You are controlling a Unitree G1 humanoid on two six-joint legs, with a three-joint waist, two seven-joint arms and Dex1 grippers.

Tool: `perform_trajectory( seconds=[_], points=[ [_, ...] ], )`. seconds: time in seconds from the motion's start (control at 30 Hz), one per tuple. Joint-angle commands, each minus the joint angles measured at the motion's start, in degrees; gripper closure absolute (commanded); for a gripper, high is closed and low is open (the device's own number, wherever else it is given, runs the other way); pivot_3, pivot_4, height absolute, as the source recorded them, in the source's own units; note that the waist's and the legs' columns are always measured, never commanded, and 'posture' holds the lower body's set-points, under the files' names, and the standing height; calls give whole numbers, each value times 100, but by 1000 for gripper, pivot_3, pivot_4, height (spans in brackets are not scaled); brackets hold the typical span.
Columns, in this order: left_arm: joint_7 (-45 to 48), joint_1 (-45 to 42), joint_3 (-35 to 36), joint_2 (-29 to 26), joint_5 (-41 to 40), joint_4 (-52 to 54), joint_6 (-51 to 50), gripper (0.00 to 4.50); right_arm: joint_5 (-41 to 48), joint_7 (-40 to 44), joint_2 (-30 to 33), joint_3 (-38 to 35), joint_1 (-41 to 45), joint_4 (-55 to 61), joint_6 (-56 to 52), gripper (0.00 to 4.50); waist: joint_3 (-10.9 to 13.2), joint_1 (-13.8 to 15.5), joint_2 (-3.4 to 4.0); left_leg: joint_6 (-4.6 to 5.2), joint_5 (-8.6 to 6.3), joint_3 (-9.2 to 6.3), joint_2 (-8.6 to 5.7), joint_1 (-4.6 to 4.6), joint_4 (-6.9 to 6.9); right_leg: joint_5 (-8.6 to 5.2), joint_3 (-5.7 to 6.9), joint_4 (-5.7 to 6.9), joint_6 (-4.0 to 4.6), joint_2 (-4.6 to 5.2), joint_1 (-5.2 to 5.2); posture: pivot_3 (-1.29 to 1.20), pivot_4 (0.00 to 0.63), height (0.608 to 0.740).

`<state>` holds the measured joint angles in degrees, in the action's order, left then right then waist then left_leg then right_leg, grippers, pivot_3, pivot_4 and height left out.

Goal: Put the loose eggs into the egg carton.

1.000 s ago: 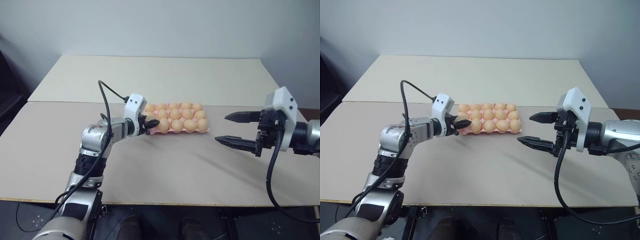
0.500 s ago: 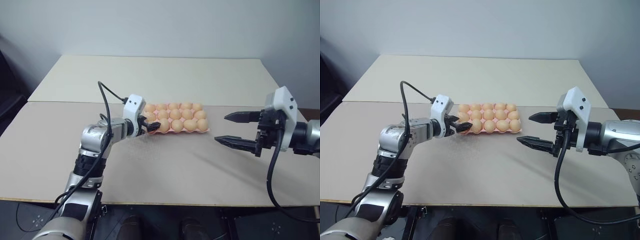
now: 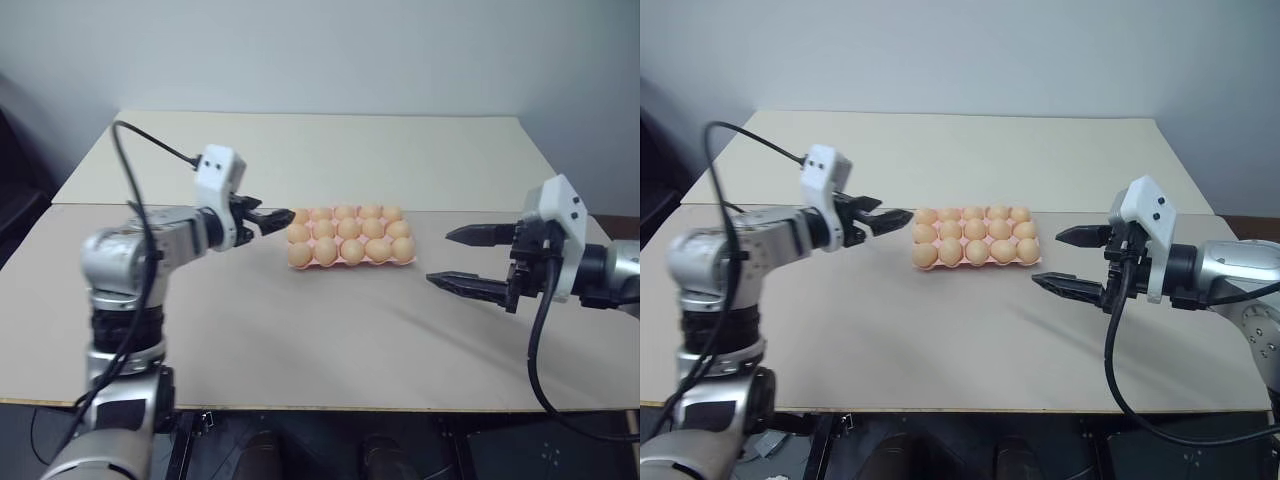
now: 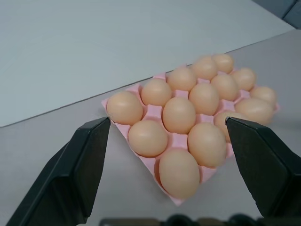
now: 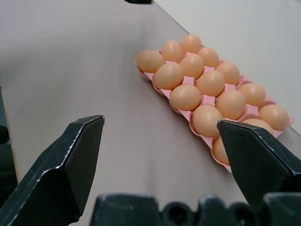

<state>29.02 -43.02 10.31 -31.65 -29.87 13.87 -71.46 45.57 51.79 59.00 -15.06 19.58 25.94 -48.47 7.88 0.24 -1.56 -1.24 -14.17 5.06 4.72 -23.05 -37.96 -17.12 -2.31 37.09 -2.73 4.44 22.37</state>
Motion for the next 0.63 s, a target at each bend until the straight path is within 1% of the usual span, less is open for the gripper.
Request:
perform_trajectory(
  seconds=[0.03, 0.1, 0.17, 0.27, 0.37, 0.43, 0.5, 0.63],
  points=[
    [556, 518, 498, -694, -410, 478, -65, 233, -212, 118, 122, -118, -15, -181, 220, 0, 0, -15, 1, -1, 0, 1, 0, 2, 1, 0, -1, 0, 0, 0, 0, 0, 150, 740],
    [983, 1124, 808, -1275, -525, 599, 134, 233, -352, 276, 259, -223, -101, -381, 314, 0, 0, -23, 1, 1, 0, 3, 0, 5, 3, 0, -2, -2, 0, 0, 0, 0, 150, 740],
    [1415, 1691, 1171, -1686, -638, 675, 474, 233, -477, 405, 396, -354, -173, -609, 414, 0, 0, -19, 1, 3, -2, 4, 1, 6, 3, 0, -1, -4, 0, 0, -1, 0, 150, 740],
    [2279, 2597, 2085, -2178, -870, 551, 1003, 233, -756, 682, 687, -582, -338, -1089, 648, 0, 1, -3, 1, 5, -3, 8, 2, 5, 3, -1, 1, -8, 2, 2, 0, 0, 150, 740],
    [2838, 3145, 2763, -2513, -985, 208, 1338, 233, -910, 980, 883, -815, -434, -1554, 862, 0, 0, 40, 2, 9, -6, 10, 2, 8, 3, -2, 5, -11, 4, 2, -2, 0, 150, 740],
    [3185, 3383, 3129, -2761, -1092, 12, 1411, 233, -1004, 1169, 974, -954, -482, -1851, 1016, 0, 1, 37, 2, 13, -8, 15, 2, 13, 5, -3, 3, -11, 5, 2, -4, 0, 150, 740],
    [3309, 3432, 3426, -2962, -1243, -179, 1314, 233, -1124, 1386, 1074, -1061, -510, -2190, 1224, 0, 1, 36, 3, 14, -9, 19, 3, 17, 7, -4, 0, -11, 5, 2, -4, 0, 150, 740],
    [3709, 3624, 3760, -3324, -1347, -590, 1321, 233, -1306, 1732, 1243, -1150, -458, -2773, 1540, 0, 1, 25, 3, 15, -10, 24, 4, 18, 10, -4, -2, -11, 5, 2, -2, 0, 150, 740]
  ],
)
